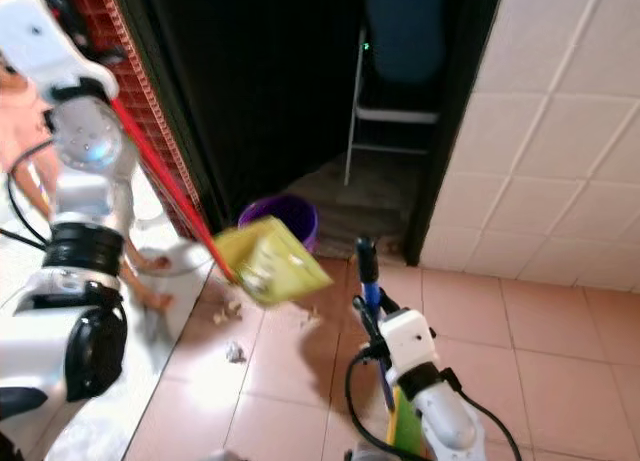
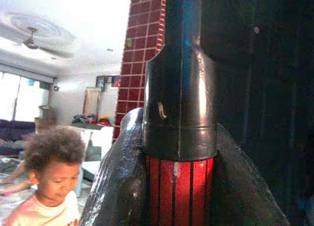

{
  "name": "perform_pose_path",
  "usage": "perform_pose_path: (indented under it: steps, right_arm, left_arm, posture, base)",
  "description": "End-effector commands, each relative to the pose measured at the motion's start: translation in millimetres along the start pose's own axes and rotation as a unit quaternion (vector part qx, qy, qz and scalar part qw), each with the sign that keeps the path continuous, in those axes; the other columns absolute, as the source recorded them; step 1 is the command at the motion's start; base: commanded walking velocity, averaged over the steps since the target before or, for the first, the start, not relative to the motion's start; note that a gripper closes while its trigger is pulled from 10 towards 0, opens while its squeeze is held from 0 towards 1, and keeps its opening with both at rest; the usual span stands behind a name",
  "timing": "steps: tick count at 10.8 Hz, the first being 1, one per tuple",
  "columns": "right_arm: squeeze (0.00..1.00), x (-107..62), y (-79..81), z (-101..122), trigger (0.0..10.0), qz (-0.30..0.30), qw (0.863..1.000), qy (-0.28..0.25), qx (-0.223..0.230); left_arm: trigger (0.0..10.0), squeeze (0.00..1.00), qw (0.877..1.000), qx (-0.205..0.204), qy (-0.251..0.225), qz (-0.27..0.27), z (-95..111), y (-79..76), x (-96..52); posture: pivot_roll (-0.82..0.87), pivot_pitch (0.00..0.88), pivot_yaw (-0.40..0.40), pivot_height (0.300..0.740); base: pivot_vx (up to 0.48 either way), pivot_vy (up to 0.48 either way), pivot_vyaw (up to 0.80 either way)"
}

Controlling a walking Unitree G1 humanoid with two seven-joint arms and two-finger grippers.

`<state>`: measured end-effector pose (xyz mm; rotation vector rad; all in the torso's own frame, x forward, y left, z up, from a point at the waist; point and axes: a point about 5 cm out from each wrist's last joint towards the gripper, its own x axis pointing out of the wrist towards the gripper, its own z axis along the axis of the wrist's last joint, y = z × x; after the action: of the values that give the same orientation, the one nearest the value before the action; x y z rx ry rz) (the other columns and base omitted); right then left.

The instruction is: Sweep floor

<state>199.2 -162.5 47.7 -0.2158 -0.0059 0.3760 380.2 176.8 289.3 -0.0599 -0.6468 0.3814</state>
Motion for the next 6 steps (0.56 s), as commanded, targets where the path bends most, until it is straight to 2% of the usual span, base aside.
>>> perform_pose_path:
  steps: [1, 6]
  right_arm:
    - [0.0, 5.4, 0.6, 11.0, 10.0, 0.001, 1.0, -0.029, -0.006]
    - [0.0, 7.0, 0.7, 13.3, 10.0, 0.002, 0.999, -0.031, -0.006]
  left_arm:
    - [10.0, 0.0, 0.999, -0.006, -0.051, 0.015, 20.6, 6.6, 12.2]
    - [10.0, 0.0, 0.998, -0.013, -0.056, 0.024, 23.8, 7.4, 16.4]
  posture:
    - [-0.17, 0.0, 0.083, 0.74]
    - [-0.17, 0.0, 0.081, 0.74]
  base:
    - [0.409, 0.0, 0.0]
    - [0.377, 0.0, 0.0]
